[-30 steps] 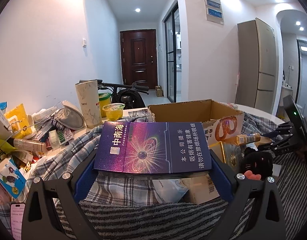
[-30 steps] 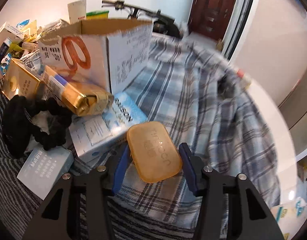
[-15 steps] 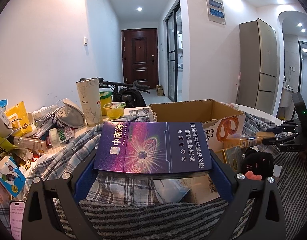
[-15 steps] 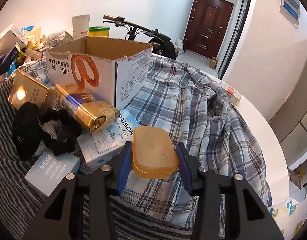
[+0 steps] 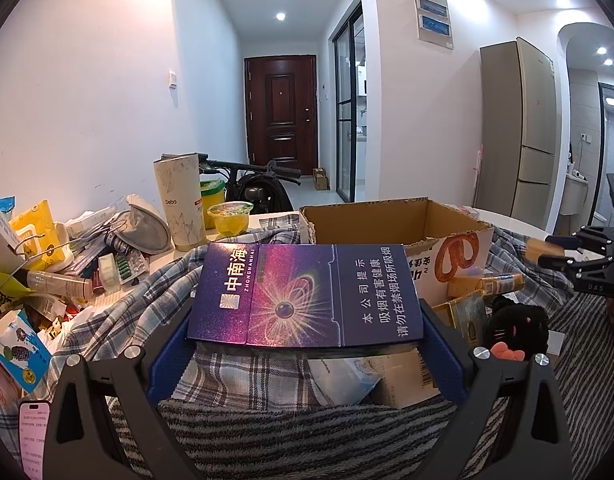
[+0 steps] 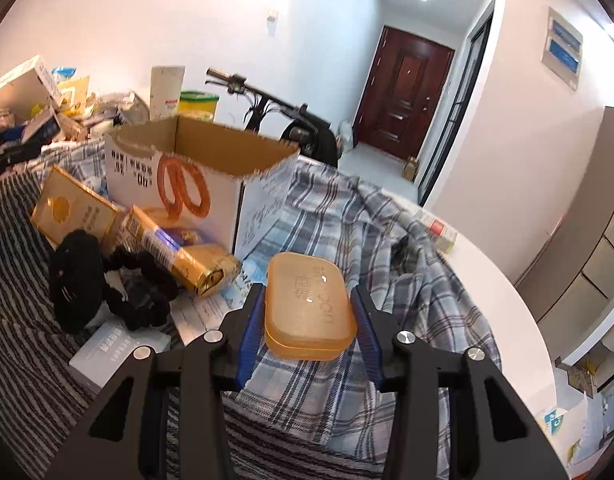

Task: Organize objects
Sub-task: 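Lift the orange soap box with the right gripper while the left holds the pack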

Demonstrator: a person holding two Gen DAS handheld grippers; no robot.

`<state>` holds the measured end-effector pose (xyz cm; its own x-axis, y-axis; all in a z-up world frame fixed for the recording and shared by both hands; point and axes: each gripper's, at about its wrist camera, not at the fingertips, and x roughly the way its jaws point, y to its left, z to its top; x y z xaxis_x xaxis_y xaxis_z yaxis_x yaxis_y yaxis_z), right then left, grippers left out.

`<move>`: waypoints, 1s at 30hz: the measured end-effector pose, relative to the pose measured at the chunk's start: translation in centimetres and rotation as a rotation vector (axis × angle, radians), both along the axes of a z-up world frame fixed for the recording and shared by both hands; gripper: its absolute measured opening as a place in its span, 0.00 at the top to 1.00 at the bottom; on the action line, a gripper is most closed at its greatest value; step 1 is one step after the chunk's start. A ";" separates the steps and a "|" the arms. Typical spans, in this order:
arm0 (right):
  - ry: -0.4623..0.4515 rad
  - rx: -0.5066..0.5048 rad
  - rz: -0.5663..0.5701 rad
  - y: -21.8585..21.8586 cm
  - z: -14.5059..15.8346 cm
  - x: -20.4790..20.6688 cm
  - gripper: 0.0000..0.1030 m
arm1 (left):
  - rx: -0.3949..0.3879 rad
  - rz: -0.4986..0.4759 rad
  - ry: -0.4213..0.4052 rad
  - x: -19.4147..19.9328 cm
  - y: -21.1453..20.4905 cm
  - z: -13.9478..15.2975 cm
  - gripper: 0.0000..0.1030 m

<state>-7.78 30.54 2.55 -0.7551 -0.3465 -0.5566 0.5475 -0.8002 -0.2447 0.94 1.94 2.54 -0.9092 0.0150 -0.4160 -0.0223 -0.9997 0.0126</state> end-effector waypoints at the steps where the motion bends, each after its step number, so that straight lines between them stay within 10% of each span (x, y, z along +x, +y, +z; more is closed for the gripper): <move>1: 0.000 -0.016 0.007 0.2 0.2 0.1 0.59 | -0.001 0.000 0.002 -0.1 -0.1 0.0 0.02; 15: 0.067 -0.278 0.167 0.2 4.8 5.3 0.59 | -0.007 0.001 0.004 -0.2 -0.1 -0.1 0.02; 30: 0.000 -0.319 0.116 -0.9 1.2 4.0 0.59 | -0.014 0.002 0.003 -0.2 -0.2 -0.1 0.02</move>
<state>-3.82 29.65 3.75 -0.7004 -0.5868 -0.4064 0.6392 -0.7690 0.0087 0.69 1.74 2.46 -0.9105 0.0074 -0.4135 -0.0201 -0.9994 0.0264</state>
